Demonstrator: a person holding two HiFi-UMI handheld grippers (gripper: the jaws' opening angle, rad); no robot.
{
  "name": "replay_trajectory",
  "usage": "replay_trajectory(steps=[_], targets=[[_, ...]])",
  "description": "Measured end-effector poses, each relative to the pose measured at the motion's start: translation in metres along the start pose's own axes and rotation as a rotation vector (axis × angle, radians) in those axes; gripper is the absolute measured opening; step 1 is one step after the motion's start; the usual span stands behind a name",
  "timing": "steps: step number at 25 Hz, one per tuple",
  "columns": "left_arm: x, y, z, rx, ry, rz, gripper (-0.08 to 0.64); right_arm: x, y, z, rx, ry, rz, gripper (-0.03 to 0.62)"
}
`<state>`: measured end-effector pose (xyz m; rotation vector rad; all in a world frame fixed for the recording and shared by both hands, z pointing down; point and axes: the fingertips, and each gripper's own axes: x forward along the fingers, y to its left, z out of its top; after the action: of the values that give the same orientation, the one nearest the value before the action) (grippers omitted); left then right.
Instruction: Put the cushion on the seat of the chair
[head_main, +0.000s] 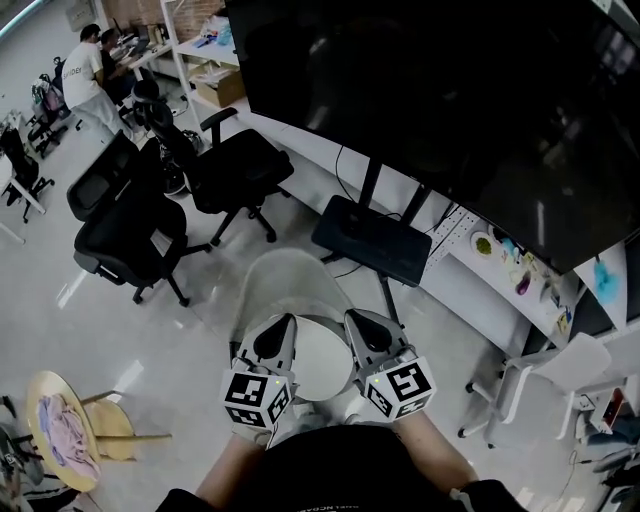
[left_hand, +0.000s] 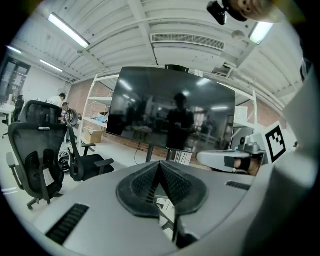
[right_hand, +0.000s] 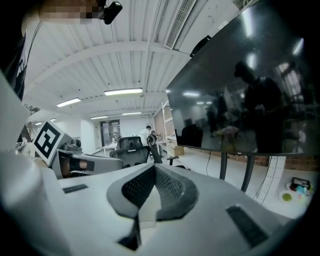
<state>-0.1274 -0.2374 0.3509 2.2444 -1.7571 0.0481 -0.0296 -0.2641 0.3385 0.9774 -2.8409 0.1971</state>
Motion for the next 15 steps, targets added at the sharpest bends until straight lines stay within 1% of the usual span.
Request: replay_trajectory(steps=[6, 15], targets=[[-0.013, -0.002, 0.014, 0.025, -0.035, 0.044, 0.012, 0.001, 0.005, 0.011, -0.020, -0.025, 0.052, 0.007], [-0.023, -0.009, 0.019, 0.024, -0.065, 0.089, 0.012, -0.005, 0.006, 0.023, -0.039, -0.051, 0.096, 0.008]])
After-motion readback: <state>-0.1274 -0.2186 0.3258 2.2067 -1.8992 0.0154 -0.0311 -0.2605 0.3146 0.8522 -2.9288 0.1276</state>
